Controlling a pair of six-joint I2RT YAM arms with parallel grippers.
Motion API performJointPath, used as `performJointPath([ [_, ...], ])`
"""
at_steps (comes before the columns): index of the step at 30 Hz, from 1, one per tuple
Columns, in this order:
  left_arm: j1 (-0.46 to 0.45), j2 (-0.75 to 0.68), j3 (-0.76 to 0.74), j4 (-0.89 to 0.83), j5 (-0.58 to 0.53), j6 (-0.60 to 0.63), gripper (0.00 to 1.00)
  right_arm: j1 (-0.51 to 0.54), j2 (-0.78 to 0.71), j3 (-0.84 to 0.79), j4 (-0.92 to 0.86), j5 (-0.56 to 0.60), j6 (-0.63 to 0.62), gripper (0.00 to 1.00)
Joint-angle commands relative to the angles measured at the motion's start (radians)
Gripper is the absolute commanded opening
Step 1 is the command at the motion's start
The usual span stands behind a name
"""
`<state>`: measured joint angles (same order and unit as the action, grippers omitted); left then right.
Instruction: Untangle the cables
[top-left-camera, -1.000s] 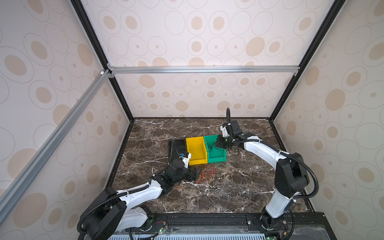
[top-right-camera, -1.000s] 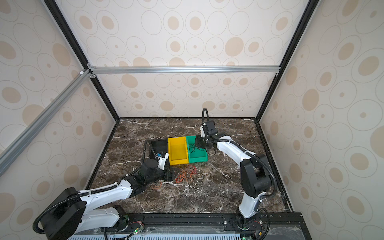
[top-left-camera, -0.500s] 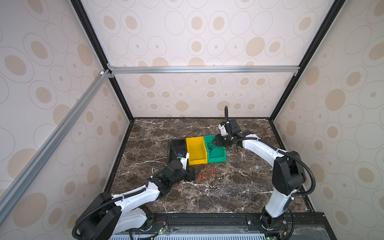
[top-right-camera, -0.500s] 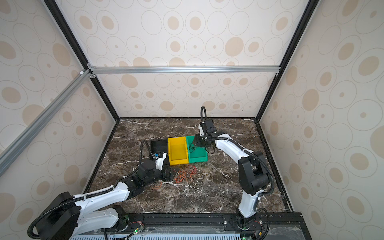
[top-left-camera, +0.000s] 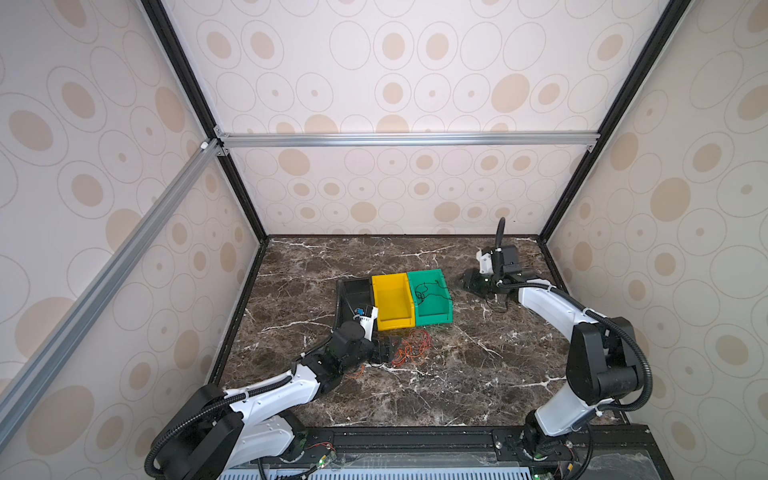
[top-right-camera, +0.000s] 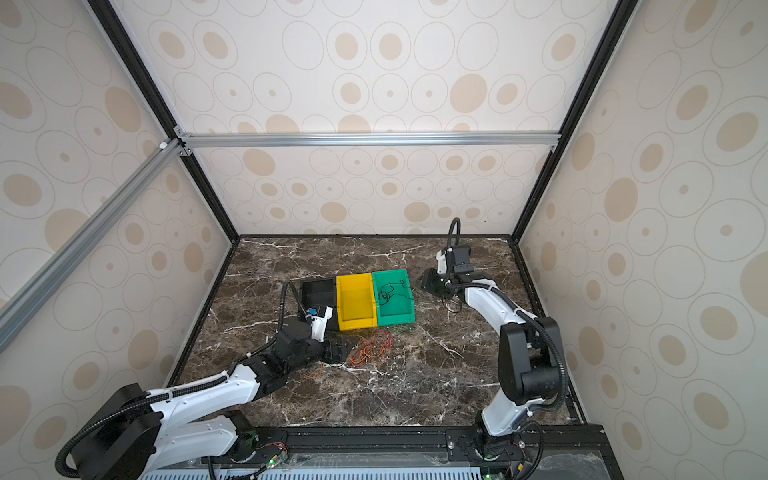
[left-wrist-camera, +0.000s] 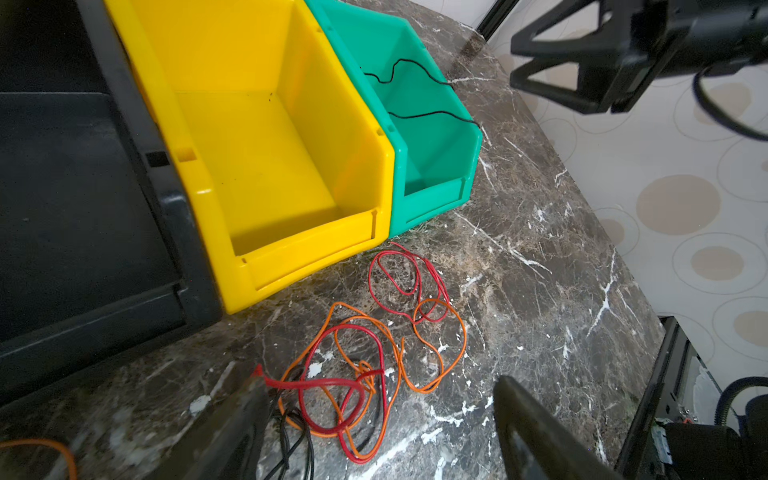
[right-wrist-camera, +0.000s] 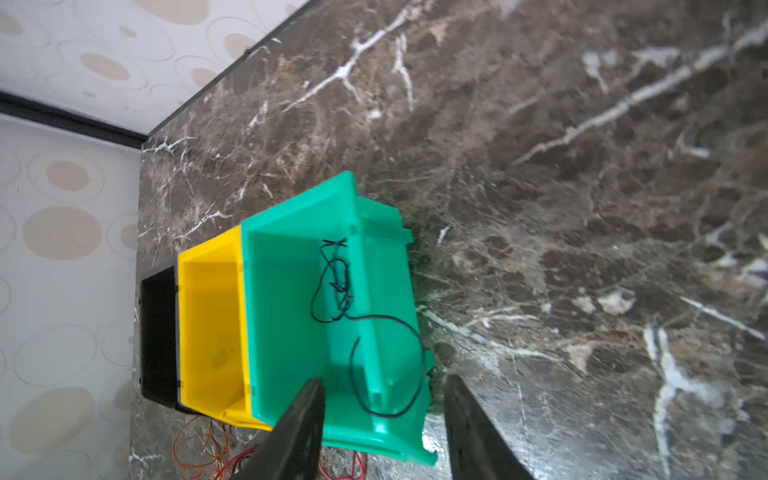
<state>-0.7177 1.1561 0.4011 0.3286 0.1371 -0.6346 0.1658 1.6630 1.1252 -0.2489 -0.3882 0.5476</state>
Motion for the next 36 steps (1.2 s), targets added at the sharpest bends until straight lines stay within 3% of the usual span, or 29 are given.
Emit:
performJointPath([
  [1, 0.006, 0.008, 0.0, 0.023, 0.001, -0.016, 0.84, 0.001, 0.036, -0.037, 0.113, -0.104, 0.067, 0.47],
  [13, 0.007, 0.025, 0.007, 0.022, 0.009, -0.025, 0.84, -0.006, 0.149, -0.062, 0.226, -0.122, 0.111, 0.3],
  [25, 0.007, 0.034, 0.01, 0.021, 0.002, -0.023, 0.84, -0.004, 0.098, -0.062, 0.189, -0.082, 0.064, 0.01],
  [36, 0.007, 0.03, 0.003, 0.026, -0.002, -0.027, 0.84, 0.029, 0.011, -0.037, 0.162, -0.089, 0.05, 0.0],
])
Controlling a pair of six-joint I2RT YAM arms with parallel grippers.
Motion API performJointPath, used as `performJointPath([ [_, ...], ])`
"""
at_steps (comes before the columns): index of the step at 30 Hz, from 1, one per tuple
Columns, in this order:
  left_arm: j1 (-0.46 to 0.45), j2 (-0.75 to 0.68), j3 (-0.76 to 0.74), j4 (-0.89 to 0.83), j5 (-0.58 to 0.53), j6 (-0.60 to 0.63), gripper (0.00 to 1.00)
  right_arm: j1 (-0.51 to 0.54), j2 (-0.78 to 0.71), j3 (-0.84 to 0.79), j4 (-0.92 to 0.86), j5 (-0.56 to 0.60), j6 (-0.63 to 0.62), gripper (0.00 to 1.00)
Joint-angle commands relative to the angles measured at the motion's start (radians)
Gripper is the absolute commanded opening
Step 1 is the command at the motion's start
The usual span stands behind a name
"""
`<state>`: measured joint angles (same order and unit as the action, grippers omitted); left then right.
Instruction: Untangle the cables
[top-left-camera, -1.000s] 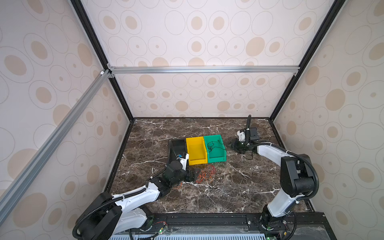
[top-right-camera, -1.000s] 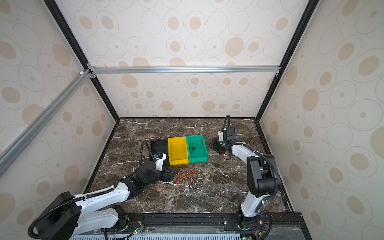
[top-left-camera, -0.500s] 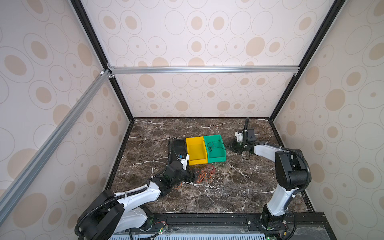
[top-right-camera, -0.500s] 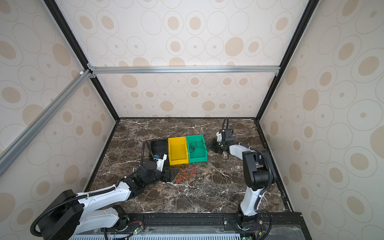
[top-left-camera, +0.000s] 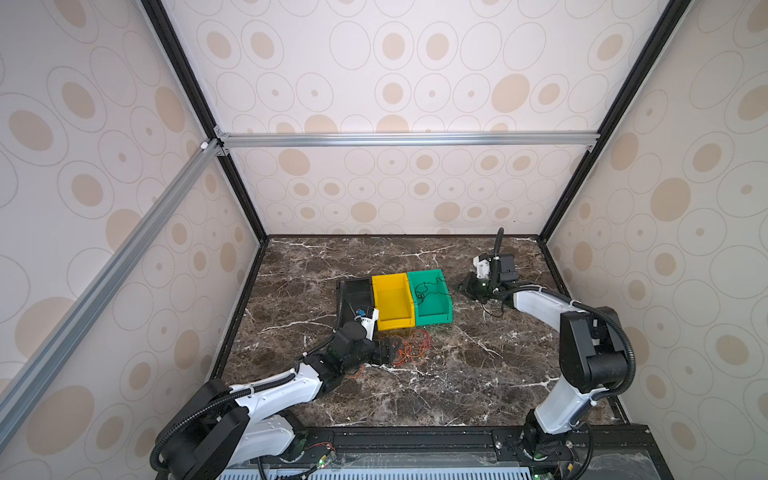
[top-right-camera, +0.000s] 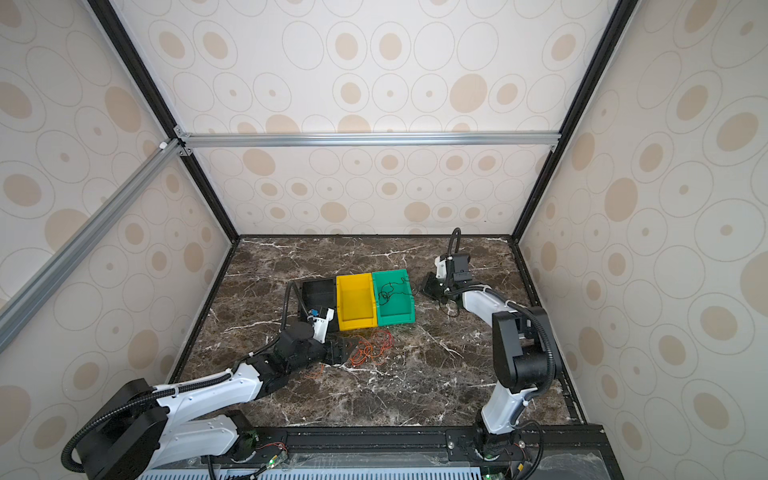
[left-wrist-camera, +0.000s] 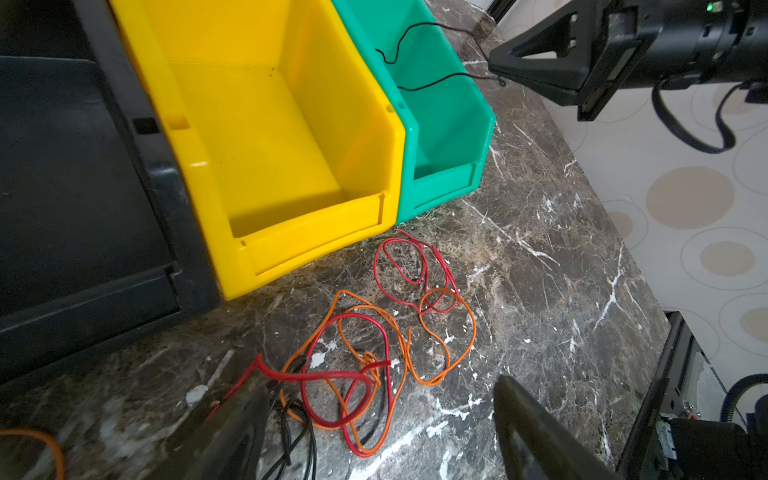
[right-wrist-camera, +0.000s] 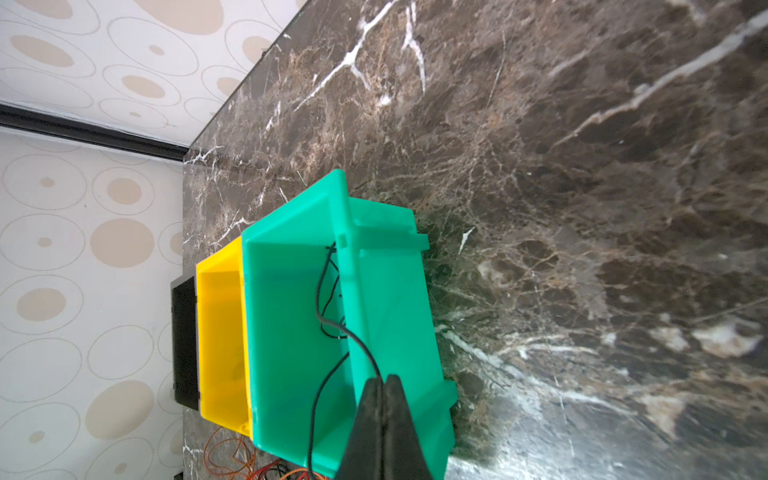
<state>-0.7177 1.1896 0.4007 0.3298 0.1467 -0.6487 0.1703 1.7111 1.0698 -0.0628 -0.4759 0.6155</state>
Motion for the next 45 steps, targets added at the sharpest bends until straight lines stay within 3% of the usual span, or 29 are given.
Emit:
performJointPath([
  [1, 0.006, -0.007, 0.001, 0.025, -0.013, -0.014, 0.84, 0.037, -0.041, 0.027, -0.03, 0.001, -0.018, 0.0],
  [11, 0.007, -0.035, -0.012, 0.021, -0.024, -0.017, 0.84, 0.205, 0.07, 0.151, -0.136, 0.131, -0.076, 0.0],
  [16, 0.007, -0.067, -0.028, 0.01, -0.037, -0.019, 0.84, 0.271, 0.137, 0.239, -0.286, 0.318, -0.14, 0.0],
  [23, 0.006, -0.091, -0.04, 0.003, -0.045, -0.019, 0.84, 0.283, 0.143, 0.261, -0.375, 0.525, -0.166, 0.0],
  [26, 0.007, -0.088, -0.04, 0.006, -0.044, -0.02, 0.84, 0.285, 0.137, 0.262, -0.392, 0.533, -0.182, 0.01],
  [35, 0.007, -0.096, -0.025, -0.014, -0.047, -0.017, 0.85, 0.285, 0.057, 0.269, -0.379, 0.427, -0.203, 0.35],
  [45, 0.007, -0.108, -0.029, -0.014, -0.049, -0.022, 0.85, 0.281, -0.022, 0.262, -0.361, 0.356, -0.196, 0.44],
])
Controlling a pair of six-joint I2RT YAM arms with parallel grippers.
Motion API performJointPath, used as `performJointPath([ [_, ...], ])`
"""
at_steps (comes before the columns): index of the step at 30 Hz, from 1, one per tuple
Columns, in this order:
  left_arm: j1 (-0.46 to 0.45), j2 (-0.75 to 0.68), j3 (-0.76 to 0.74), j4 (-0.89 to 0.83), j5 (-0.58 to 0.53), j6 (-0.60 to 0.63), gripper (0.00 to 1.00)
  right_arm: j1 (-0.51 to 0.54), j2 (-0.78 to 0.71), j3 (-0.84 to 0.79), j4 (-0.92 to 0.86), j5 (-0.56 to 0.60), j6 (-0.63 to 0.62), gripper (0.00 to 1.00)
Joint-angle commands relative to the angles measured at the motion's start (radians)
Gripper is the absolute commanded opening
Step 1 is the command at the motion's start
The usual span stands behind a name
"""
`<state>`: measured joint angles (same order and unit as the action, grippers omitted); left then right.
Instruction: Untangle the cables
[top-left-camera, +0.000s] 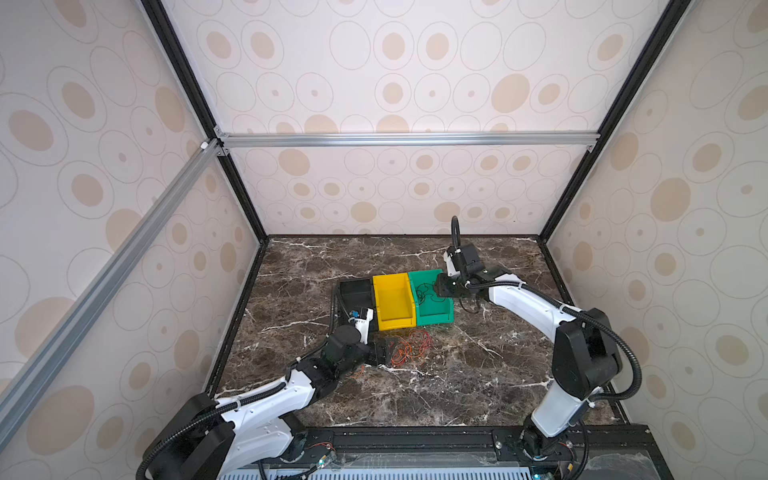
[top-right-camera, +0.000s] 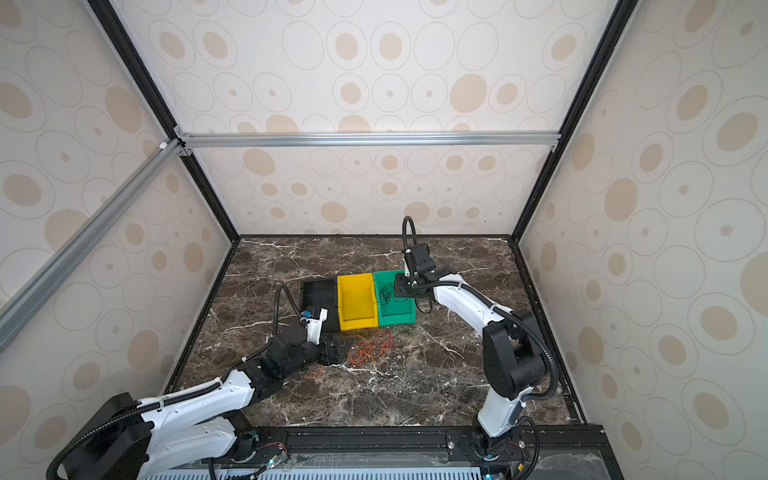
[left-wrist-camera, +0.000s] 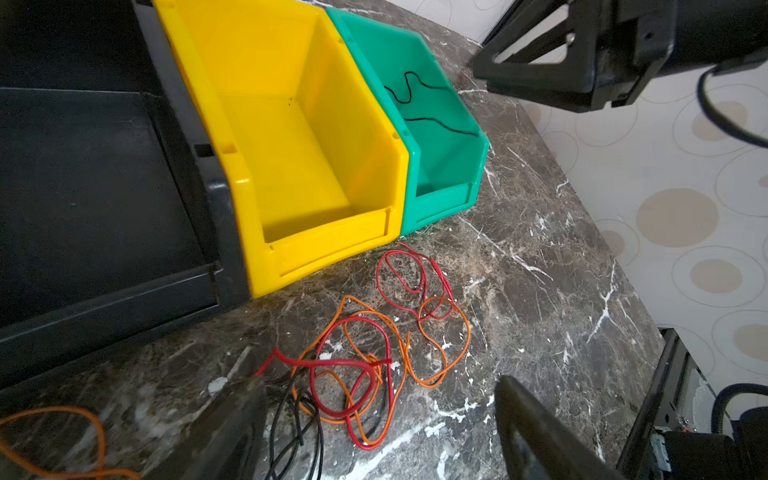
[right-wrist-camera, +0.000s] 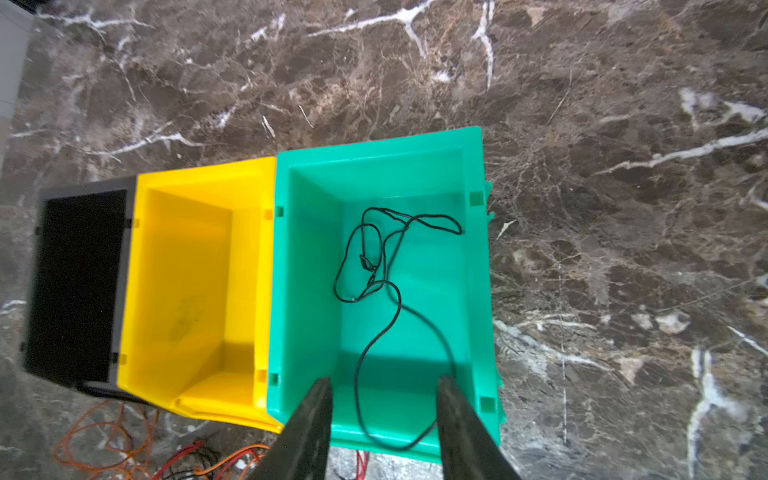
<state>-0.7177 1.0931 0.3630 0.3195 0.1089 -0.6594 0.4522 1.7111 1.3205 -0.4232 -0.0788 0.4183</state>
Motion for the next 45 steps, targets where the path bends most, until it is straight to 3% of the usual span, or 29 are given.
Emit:
performJointPath([
  [1, 0.006, -0.01, 0.008, -0.003, -0.01, -0.011, 0.85, -0.001, -0.018, 0.009, 0.013, -0.055, 0.006, 0.44],
  [7, 0.006, -0.012, 0.008, -0.006, -0.009, -0.011, 0.85, -0.008, 0.045, 0.048, 0.03, -0.145, 0.029, 0.4],
  [14, 0.007, -0.039, 0.009, -0.033, -0.023, -0.018, 0.86, -0.009, 0.018, 0.046, 0.04, -0.185, 0.024, 0.4],
  [30, 0.007, -0.108, 0.072, -0.304, -0.08, -0.119, 0.85, 0.025, -0.194, -0.213, 0.092, -0.297, 0.027, 0.41],
  [40, 0.007, -0.208, 0.123, -0.609, -0.253, -0.212, 0.79, 0.103, -0.212, -0.329, 0.169, -0.32, 0.059, 0.4],
  [45, 0.013, -0.2, 0.122, -0.644, -0.289, -0.232, 0.76, 0.124, -0.205, -0.346, 0.193, -0.328, 0.064, 0.4],
])
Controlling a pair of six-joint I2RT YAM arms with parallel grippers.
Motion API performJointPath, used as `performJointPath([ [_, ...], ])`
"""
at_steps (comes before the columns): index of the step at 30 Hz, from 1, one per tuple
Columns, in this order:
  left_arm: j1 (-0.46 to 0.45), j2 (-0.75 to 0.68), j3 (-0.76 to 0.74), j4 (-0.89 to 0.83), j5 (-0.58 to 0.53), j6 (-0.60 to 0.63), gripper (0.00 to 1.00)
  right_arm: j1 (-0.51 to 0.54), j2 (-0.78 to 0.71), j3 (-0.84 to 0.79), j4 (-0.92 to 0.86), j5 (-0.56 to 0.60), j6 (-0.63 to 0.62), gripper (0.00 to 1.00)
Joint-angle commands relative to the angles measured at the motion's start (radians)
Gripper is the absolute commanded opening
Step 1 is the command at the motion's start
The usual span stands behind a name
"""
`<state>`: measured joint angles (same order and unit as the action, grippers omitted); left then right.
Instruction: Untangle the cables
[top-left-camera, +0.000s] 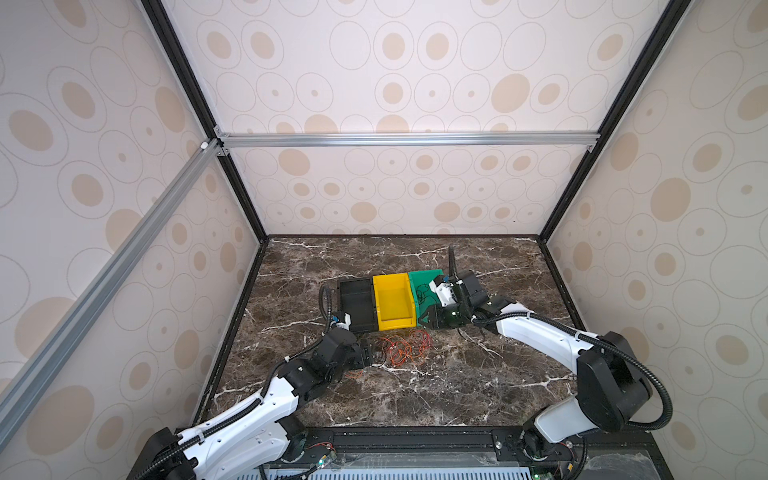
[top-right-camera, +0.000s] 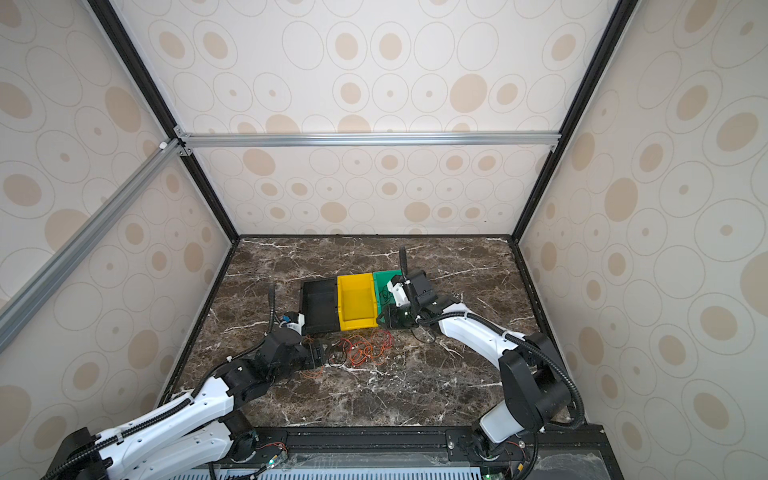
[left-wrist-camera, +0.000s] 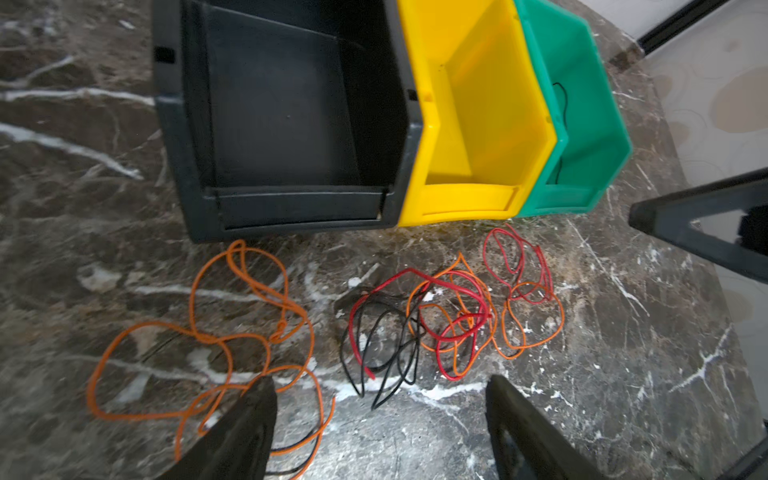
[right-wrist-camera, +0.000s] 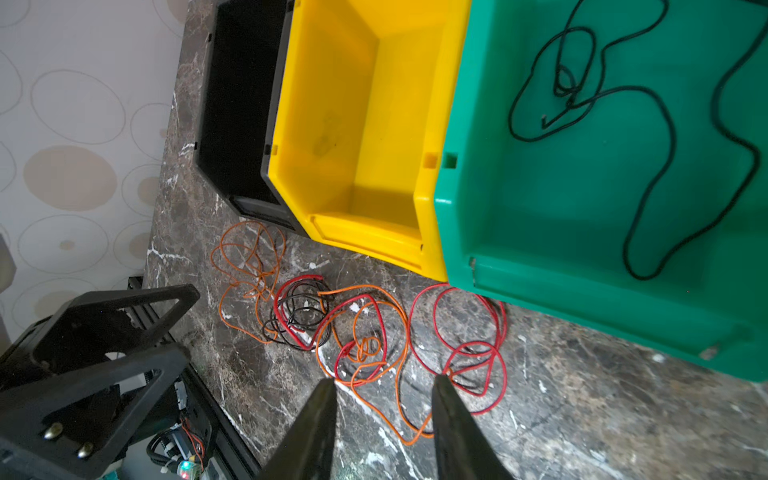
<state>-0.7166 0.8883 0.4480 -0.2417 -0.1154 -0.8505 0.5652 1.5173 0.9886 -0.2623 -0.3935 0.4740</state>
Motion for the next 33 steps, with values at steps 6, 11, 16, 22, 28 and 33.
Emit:
performJointPath([
  [6, 0.068, 0.102, 0.046, 0.004, -0.013, 0.007, 0.68, 0.022, -0.021, -0.035, 0.044, -0.007, 0.014, 0.39],
  [11, 0.104, 0.212, 0.081, 0.037, -0.009, 0.059, 0.6, 0.025, -0.035, -0.055, 0.049, 0.003, 0.017, 0.39],
  [16, 0.129, 0.304, 0.115, 0.069, -0.001, 0.09, 0.51, 0.026, -0.035, -0.058, 0.048, 0.007, 0.016, 0.39],
  [22, 0.148, 0.364, 0.121, 0.104, -0.003, 0.11, 0.36, 0.027, -0.025, -0.051, 0.045, 0.006, 0.011, 0.38],
  [28, 0.152, 0.323, 0.123, 0.092, 0.019, 0.125, 0.05, 0.029, -0.033, -0.05, 0.04, -0.001, 0.008, 0.38],
  [33, 0.152, 0.202, 0.135, 0.076, 0.098, 0.154, 0.0, 0.036, -0.039, -0.036, 0.034, -0.009, 0.006, 0.38],
])
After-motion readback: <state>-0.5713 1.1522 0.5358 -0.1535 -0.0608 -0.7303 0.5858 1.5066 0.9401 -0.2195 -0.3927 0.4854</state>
